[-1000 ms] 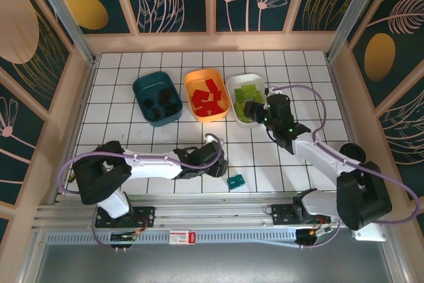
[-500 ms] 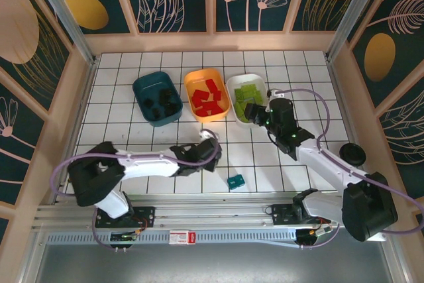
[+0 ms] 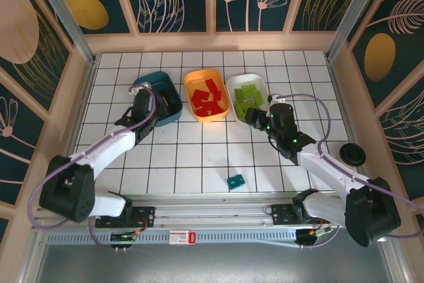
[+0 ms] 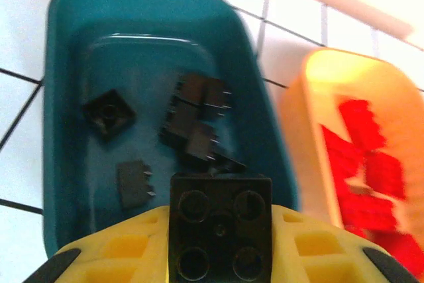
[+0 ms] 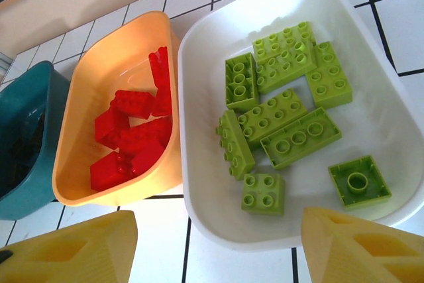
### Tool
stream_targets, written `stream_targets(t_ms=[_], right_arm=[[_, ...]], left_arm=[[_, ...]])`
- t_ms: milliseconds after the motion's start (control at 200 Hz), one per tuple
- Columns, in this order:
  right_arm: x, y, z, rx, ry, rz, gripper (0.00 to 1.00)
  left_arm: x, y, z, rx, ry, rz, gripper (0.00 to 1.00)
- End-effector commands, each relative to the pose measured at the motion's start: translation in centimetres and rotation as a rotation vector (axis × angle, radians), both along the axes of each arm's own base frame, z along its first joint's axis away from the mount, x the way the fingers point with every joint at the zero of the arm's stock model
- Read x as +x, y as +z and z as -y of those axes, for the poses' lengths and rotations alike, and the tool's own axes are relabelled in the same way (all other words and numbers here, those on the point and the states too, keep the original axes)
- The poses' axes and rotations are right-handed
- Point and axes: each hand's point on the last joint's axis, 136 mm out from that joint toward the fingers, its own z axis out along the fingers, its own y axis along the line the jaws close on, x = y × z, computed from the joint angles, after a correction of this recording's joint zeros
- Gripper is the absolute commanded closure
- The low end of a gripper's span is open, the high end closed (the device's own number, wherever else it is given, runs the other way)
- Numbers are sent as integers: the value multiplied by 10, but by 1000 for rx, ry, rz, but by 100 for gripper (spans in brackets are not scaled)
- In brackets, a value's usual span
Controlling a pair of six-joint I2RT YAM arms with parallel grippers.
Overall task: Sort the legos into containers by color
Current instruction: Place the lego in the container, then reset both arms
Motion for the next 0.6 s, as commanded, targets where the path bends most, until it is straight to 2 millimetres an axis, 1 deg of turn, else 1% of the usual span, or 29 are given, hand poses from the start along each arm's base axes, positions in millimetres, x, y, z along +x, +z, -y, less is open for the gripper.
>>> stream_targets(t_ms=[0,75,115,145,185,205,240,275,300,310,320,410,500,596], right_arm=[[-4,4,6,-4,-24,18,34],[-6,5,9,-10,-30,22,33],[-7,5,10,-13,-32,20,33],[-8,6,11,-14,-34,20,32],[-9,6,13,-16,-41,22,30],[-9,7,13,-15,-43,26,29],[-11,8,15,-14,-48,30,26],[-12,10,16,-11,-52,37,20],[-12,11,17,-8,-56,42,18],[-12,11,18,-6,-58,44,17],[-13,12,18,-6,-61,46,17],[-13,17,21,5,-76,65,15],[-14,22,25,10,-90,89,13],[-13,26,30,19,-120,115,13]], left_arm=[[29,-9,-1,-37,8,-12,72],[43,-17,-10,-42,35,-25,72],[48,-22,-16,-50,47,-34,66],[52,-21,-17,-54,48,-31,55],[54,-19,-17,-57,46,-25,36],[55,-17,-16,-61,41,-20,28],[54,-12,-13,-77,24,-8,19],[53,-5,-10,-93,12,8,13],[50,0,-10,-103,8,18,9],[49,2,-9,-104,6,23,5],[48,4,-9,-107,5,28,2],[32,25,-11,-129,-4,80,2],[8,46,-15,-162,-8,148,1],[-18,65,-29,-166,25,231,1]])
